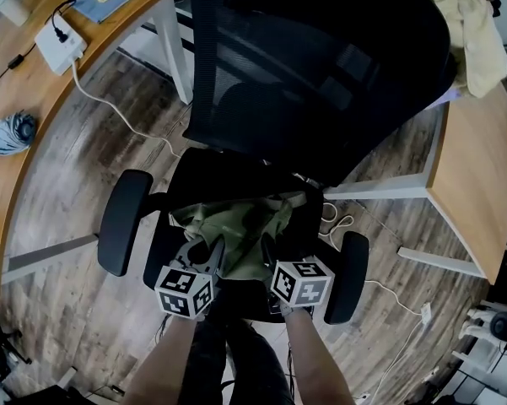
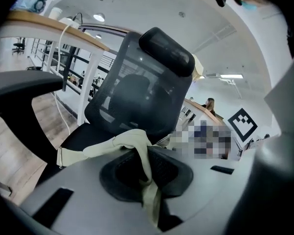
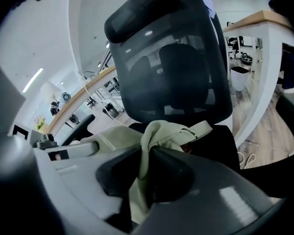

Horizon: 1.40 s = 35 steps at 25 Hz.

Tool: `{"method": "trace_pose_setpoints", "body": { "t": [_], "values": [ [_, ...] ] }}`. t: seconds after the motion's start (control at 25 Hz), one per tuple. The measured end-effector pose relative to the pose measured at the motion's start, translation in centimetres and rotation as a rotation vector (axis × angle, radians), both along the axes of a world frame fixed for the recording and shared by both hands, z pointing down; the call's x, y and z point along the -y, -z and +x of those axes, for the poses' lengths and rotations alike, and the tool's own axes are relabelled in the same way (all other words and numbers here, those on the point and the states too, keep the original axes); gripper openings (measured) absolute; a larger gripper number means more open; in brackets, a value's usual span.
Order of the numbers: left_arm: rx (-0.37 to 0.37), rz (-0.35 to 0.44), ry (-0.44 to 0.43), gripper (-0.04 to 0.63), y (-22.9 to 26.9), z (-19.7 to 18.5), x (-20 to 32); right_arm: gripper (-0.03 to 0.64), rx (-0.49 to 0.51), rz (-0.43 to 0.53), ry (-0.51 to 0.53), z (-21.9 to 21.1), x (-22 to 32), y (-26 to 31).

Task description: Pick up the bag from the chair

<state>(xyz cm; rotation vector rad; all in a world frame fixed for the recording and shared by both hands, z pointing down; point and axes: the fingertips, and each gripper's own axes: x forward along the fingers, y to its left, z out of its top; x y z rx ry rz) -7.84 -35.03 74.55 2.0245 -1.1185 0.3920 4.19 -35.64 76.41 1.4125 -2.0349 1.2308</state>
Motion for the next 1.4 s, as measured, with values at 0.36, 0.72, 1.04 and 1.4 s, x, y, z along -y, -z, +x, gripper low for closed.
{"method": "trace_pose_setpoints", "body": {
  "t": [0.36,0.72,1.04,1.4],
  "values": [
    [-0.003,0.049,0.071,0.018,2.8,-1.4,0.0,0.057,0.054,0.171,0.030,-0.1,-0.8,4.9],
    [-0.009,0.076,0.089,0.018,5.5,-2.0,-0.6,0.055,0.076,0.260,0.027,-0.2,-1.7,8.9],
    [-0.023,0.119,0.081,0.017,9.1,-1.6,-1.8,0.054,0.125,0.295,0.005,-0.1,-3.2,13.0],
    [-0.016,0.179,0.061,0.017,14.4,-2.4,-2.4,0.053,0.169,0.346,0.016,-0.8,-4.5,18.6]
  ]
}}
